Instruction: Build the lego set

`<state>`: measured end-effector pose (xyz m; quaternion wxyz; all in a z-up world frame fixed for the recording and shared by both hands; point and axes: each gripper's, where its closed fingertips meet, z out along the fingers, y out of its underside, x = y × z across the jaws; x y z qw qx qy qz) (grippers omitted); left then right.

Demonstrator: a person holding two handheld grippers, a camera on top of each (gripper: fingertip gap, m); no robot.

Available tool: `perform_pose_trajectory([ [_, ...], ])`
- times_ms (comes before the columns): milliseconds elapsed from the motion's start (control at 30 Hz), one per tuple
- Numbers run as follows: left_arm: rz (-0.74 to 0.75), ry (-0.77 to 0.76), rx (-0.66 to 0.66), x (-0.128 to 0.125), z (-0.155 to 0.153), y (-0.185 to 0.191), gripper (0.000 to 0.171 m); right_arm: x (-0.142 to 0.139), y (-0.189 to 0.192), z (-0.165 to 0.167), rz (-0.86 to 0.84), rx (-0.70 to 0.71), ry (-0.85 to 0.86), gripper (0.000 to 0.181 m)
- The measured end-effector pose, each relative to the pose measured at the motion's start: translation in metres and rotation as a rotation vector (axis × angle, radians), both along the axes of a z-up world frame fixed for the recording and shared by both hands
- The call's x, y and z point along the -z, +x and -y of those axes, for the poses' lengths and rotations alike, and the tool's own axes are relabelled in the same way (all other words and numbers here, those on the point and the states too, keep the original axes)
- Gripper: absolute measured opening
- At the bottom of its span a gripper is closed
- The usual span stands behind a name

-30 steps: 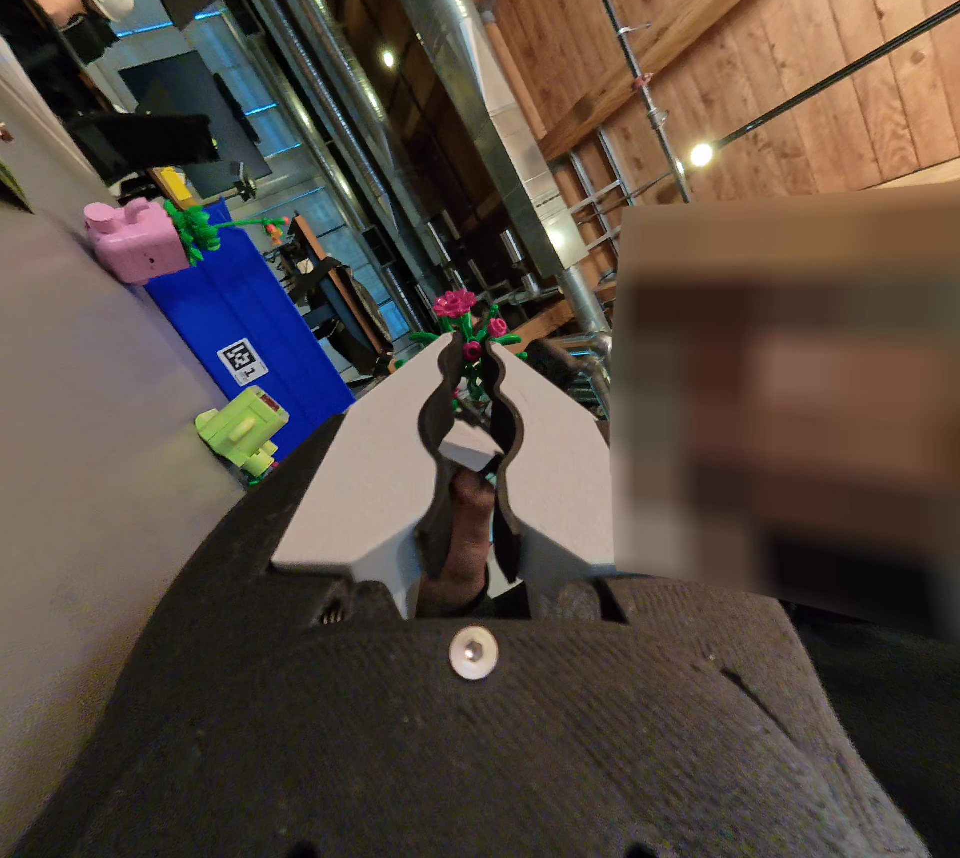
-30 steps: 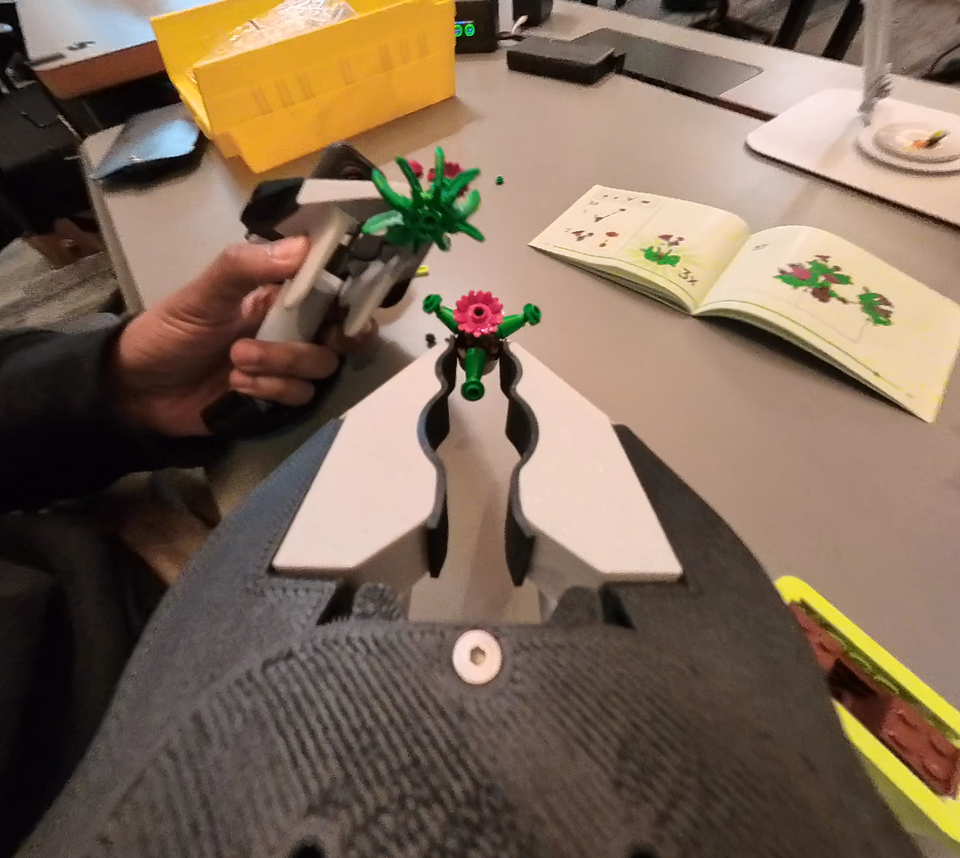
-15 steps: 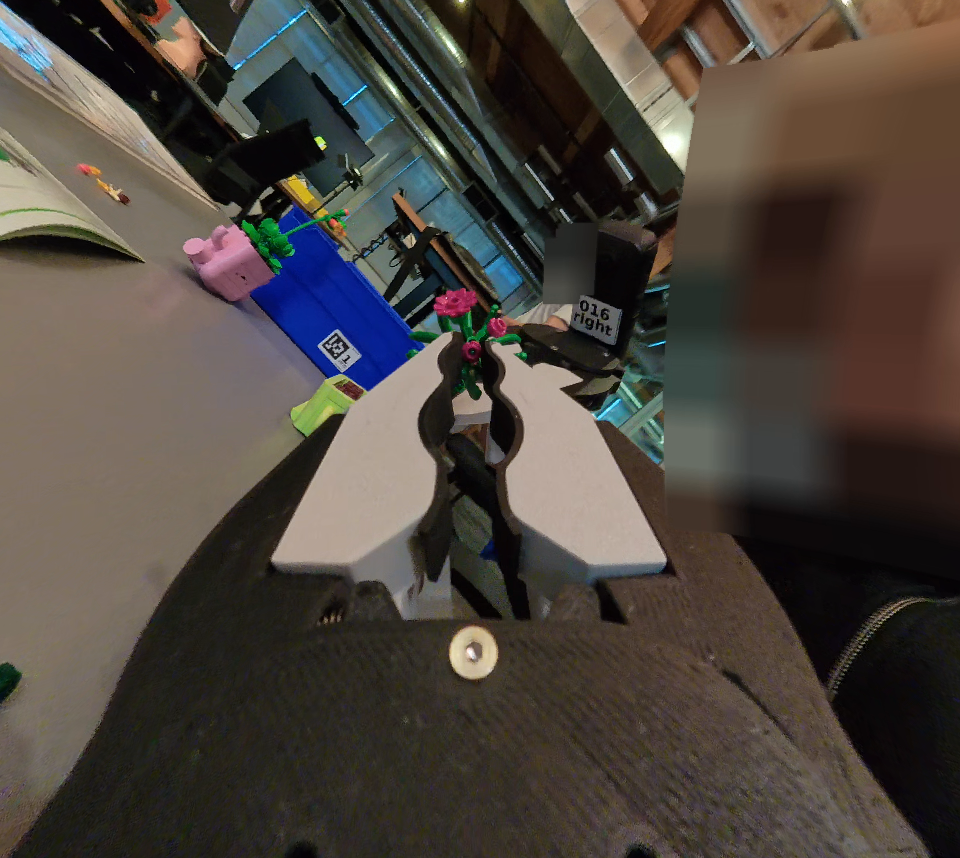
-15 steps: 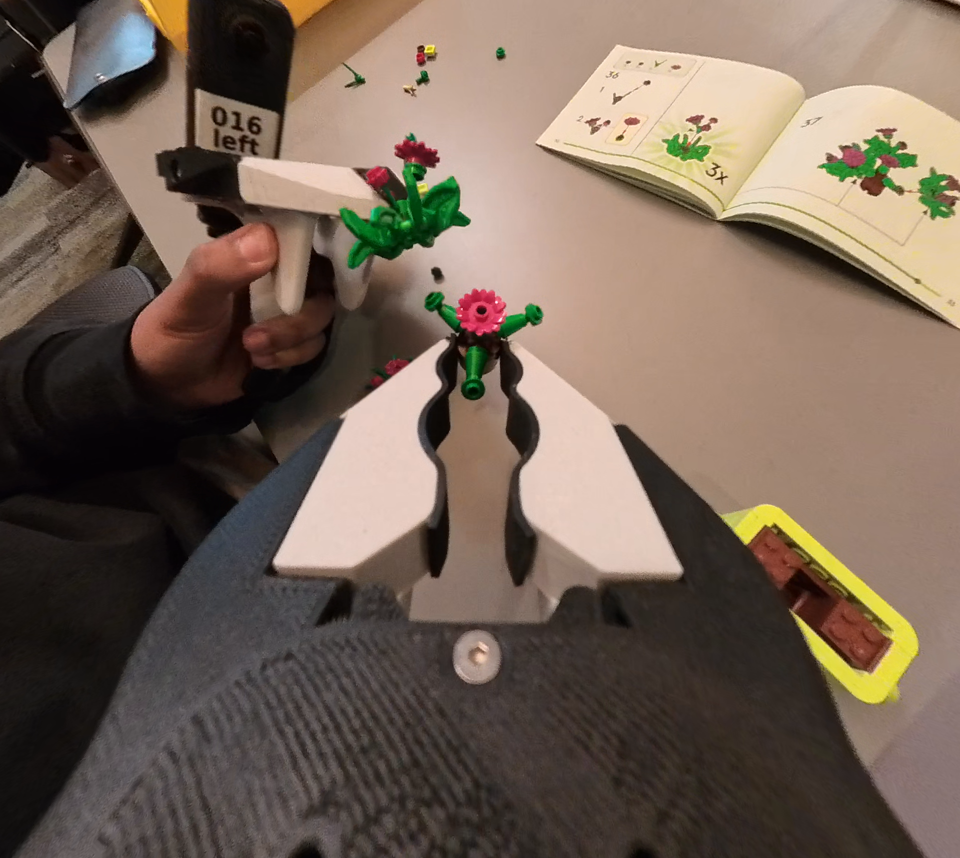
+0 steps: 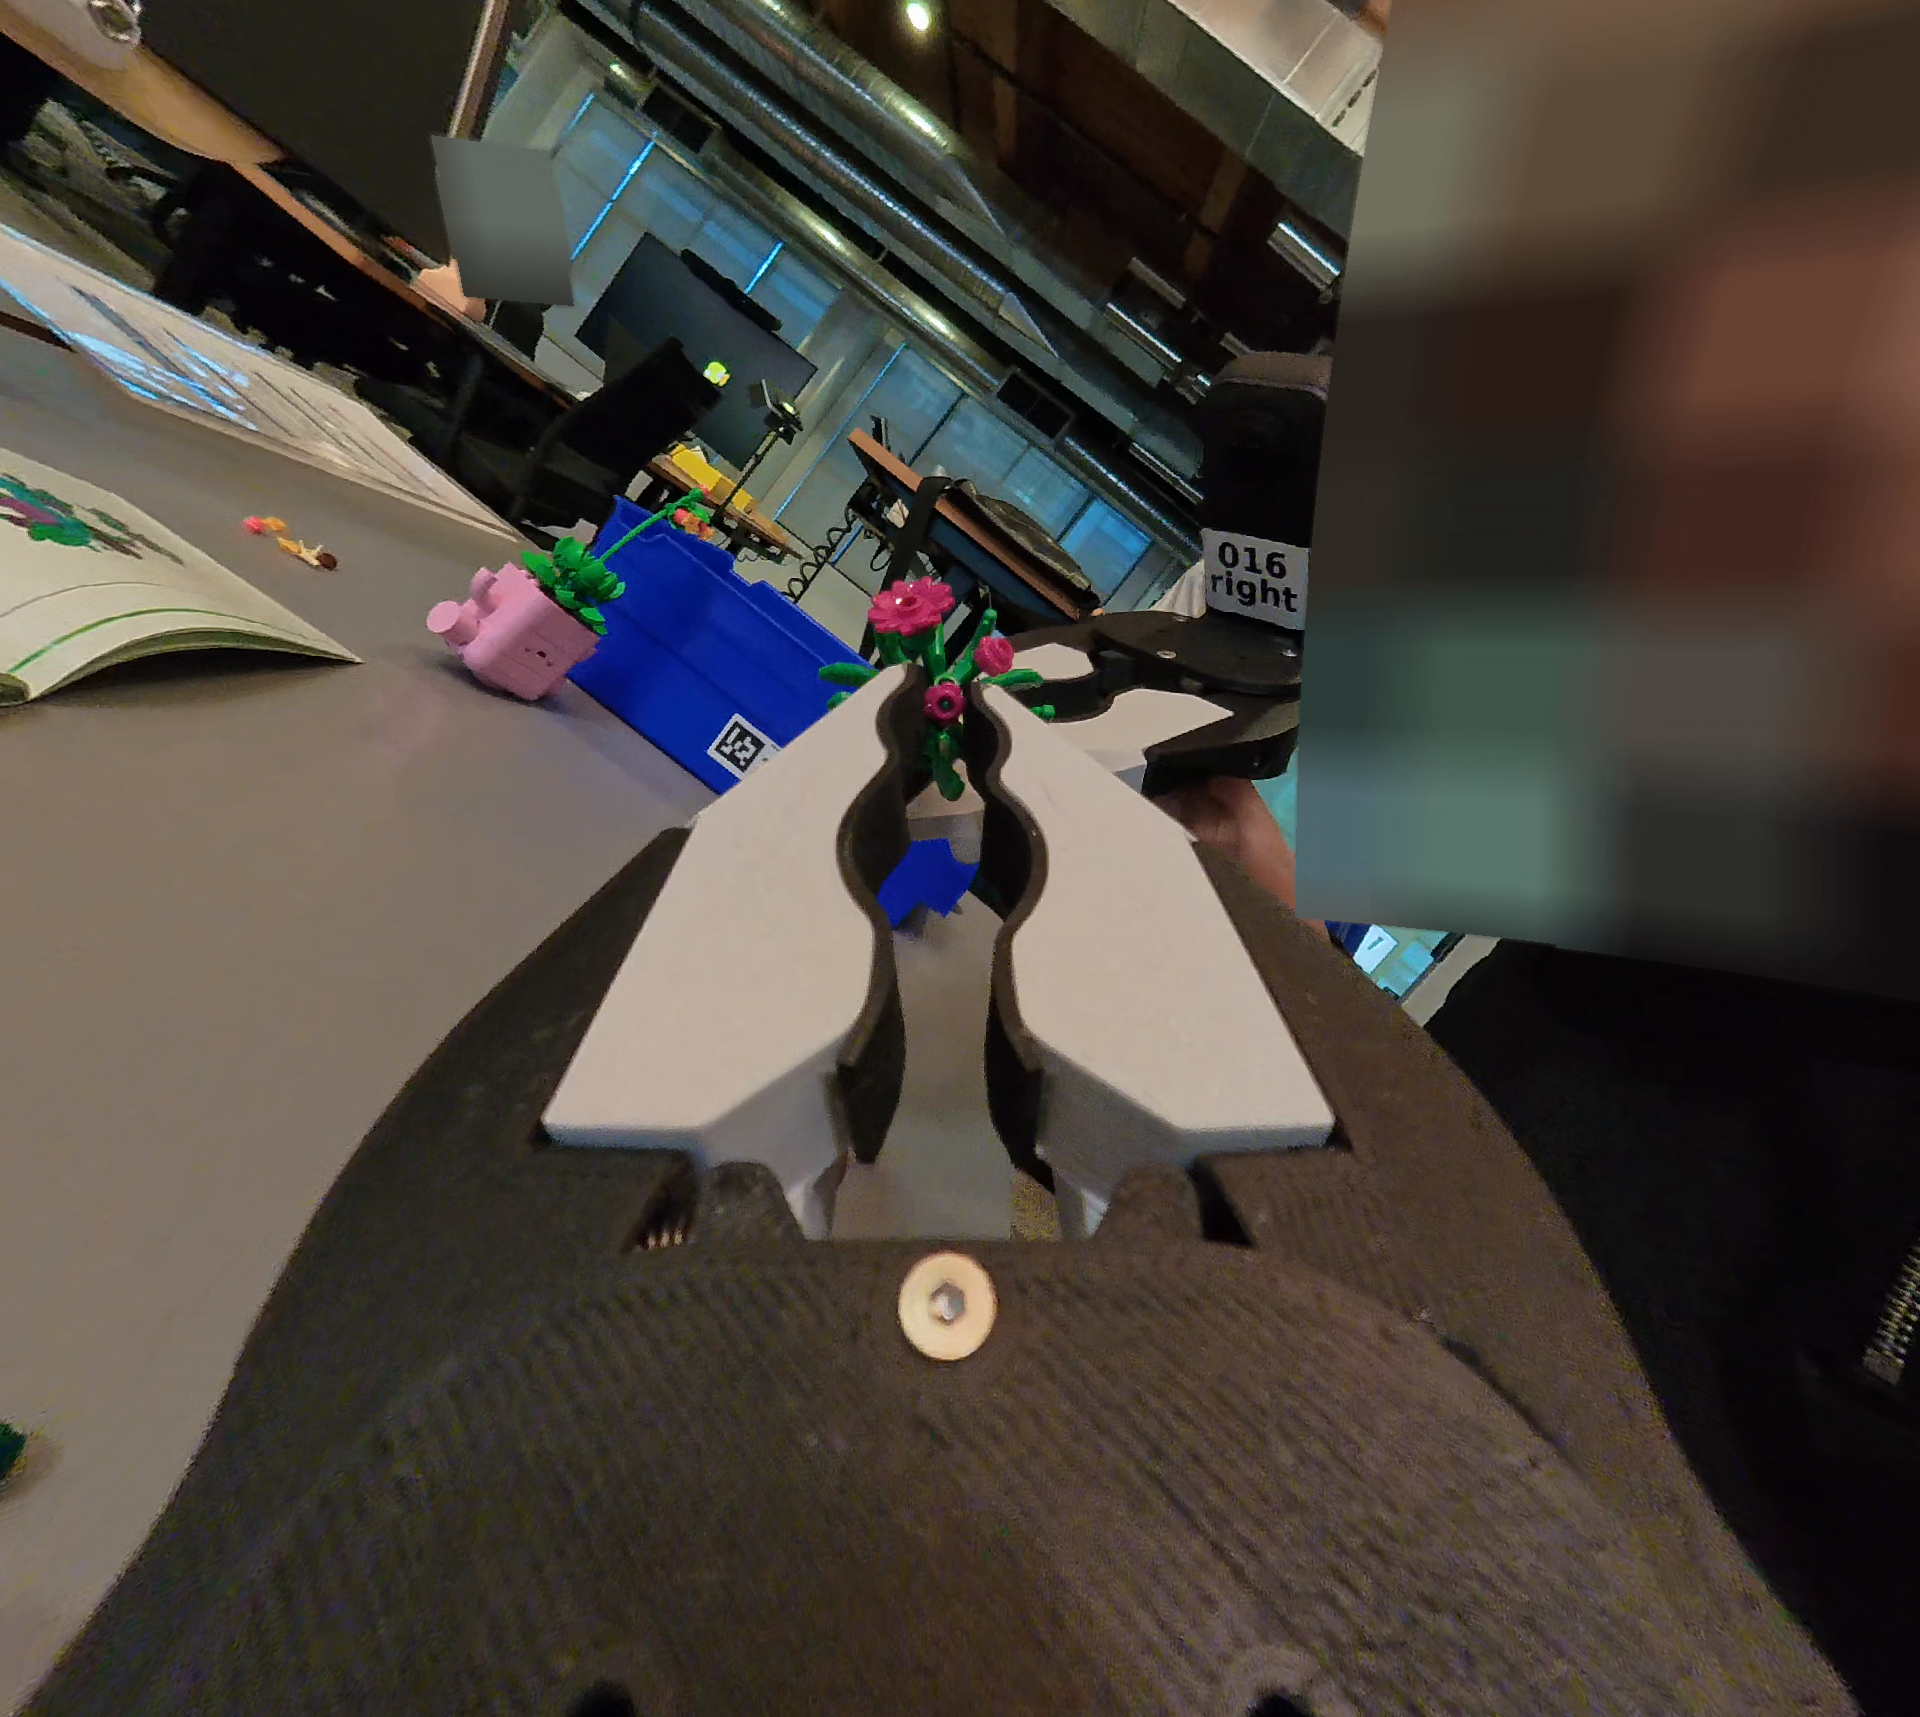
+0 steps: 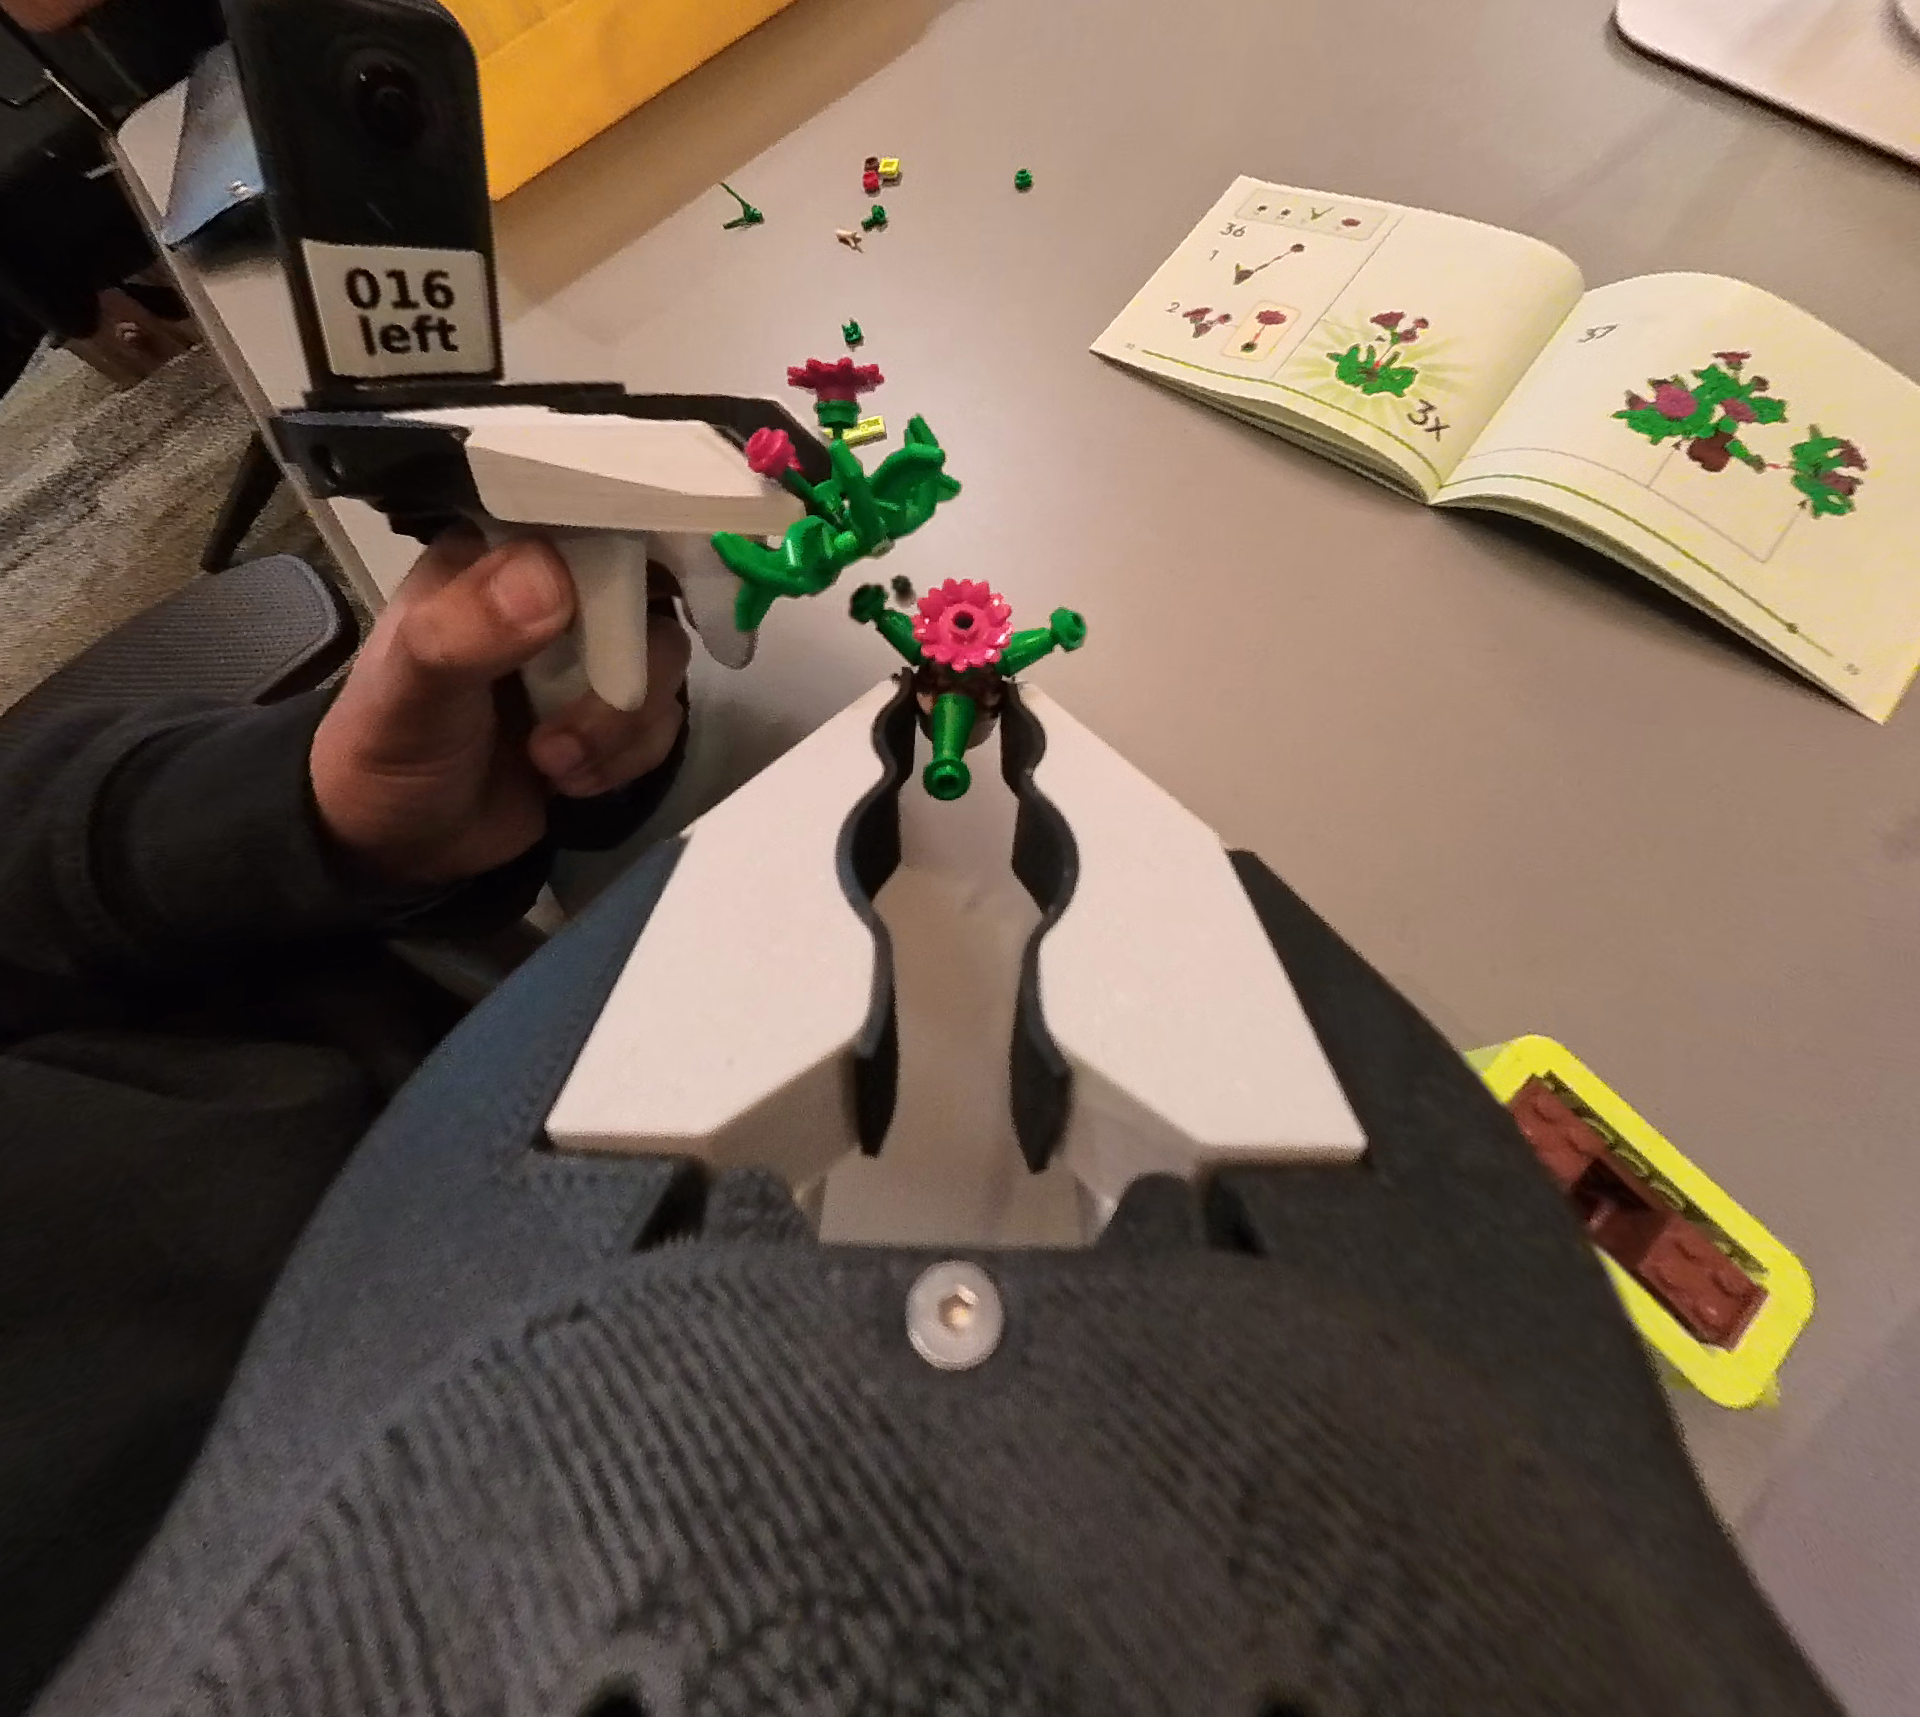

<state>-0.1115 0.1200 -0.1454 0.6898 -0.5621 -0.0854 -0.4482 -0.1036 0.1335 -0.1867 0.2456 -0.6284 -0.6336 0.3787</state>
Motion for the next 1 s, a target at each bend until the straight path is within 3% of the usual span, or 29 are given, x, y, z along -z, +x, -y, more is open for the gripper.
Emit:
perform_pose_trajectory([
  [1000,-0.224,-0.144,-0.106,0.020,-0.008,0.009,0.004,0.009,0.004,-0.012,0.025,0.067,0.186,0.015],
])
